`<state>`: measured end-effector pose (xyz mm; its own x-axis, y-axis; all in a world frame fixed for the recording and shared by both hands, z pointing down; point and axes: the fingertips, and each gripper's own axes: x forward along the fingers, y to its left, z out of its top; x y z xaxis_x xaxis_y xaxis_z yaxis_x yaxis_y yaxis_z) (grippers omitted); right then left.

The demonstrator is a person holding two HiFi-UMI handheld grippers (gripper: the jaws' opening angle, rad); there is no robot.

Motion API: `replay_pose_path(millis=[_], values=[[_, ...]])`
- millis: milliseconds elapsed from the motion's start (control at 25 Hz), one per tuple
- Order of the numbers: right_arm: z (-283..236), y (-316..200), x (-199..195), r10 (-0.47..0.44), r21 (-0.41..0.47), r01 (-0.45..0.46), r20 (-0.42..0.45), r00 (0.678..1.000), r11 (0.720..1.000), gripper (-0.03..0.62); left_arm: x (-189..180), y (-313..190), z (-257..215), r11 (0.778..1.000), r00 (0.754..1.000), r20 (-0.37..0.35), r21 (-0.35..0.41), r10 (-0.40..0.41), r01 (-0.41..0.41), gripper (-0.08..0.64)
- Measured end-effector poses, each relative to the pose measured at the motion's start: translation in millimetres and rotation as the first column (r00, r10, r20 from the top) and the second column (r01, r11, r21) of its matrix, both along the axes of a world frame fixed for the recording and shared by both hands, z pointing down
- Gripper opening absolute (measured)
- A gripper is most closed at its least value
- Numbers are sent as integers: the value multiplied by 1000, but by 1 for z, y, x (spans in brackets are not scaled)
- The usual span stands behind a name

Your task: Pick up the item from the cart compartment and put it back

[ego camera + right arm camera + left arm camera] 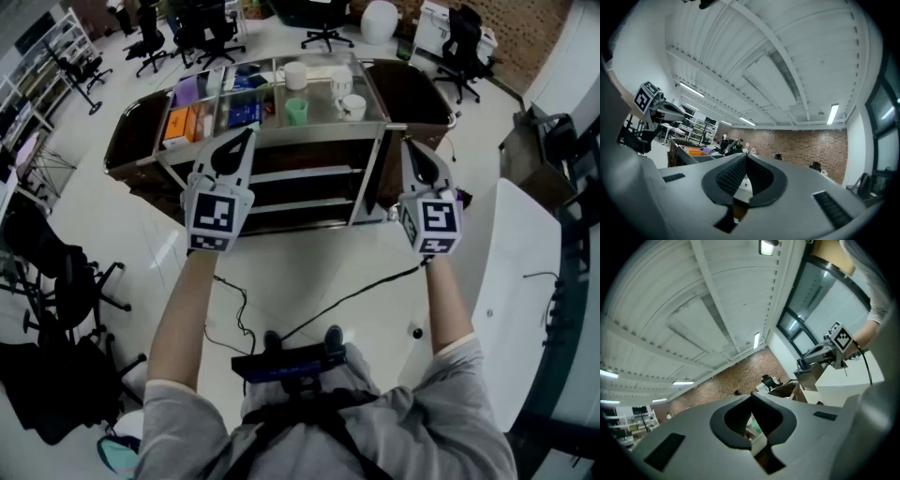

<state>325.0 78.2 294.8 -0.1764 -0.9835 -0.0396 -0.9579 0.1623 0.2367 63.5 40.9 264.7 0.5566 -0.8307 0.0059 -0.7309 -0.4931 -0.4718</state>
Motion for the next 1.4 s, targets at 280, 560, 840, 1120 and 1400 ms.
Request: replay_pose_path(millis=[280,560,840,1120,1400], values=[[114,-3,-60,-44,-195,64,103,994,979,9,-98,-6,100,967,961,-208,-215,-184,139,2],[172,22,-117,-60,-296,125,218,974,947,9,-172,23,192,884,895,-257,-396,-365,247,2],[199,20,-162,-75,-348,146,211,975,926,9,-213,24,224,850,888,-222,-450,-404,274,2],[208,20,-208,-63,-380,133,190,980,915,9,-237,11,221,869,902,-254,-447,-348,210,2],[206,6,-250,-49,-370,118,189,981,921,9,-251,-3,221,882,923,-272,-454,-271,125,2]])
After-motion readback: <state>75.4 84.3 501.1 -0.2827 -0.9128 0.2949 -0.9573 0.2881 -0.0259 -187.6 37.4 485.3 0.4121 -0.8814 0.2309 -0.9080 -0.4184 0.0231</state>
